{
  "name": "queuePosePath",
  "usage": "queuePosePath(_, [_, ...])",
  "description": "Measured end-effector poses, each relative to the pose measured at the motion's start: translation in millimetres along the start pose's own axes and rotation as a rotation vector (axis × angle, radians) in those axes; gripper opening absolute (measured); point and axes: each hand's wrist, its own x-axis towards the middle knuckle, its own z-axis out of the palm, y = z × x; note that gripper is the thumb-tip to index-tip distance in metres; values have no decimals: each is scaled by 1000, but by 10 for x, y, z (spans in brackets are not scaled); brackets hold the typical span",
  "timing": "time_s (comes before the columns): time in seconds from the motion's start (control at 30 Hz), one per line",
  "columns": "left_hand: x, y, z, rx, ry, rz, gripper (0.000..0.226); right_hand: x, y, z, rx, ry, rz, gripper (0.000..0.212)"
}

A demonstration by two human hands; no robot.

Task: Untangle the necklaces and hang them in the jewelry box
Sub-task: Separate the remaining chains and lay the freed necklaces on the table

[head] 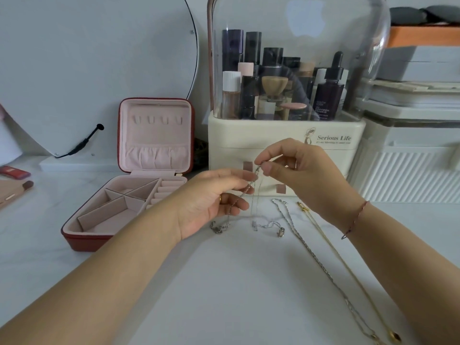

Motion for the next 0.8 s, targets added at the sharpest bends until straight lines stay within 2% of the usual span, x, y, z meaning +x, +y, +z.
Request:
queuePosePath(0.07, [-4,-2,-6,29,4,36,17,3,-2,-2,11,21,-14,13])
queuePosePath(0.2, [-18,-2,4,105,31,96,32,9,12,5,46,0,-10,12])
queuePosePath(0.4, [11,-31,5,193,140,156,7,12,39,38,98,-51,40,14])
queuePosePath(0.53, [33,-46,-20,204,193,185,6,11,54,34,85,-44,44,17])
queuePosePath(0.67, [39,-45,-40,176,159,162,5,6,48,21,102,-60,55,15])
queuePosePath(0.8, [41,-24,-47,22,75,101,9,9,65,32,91,-67,81,13])
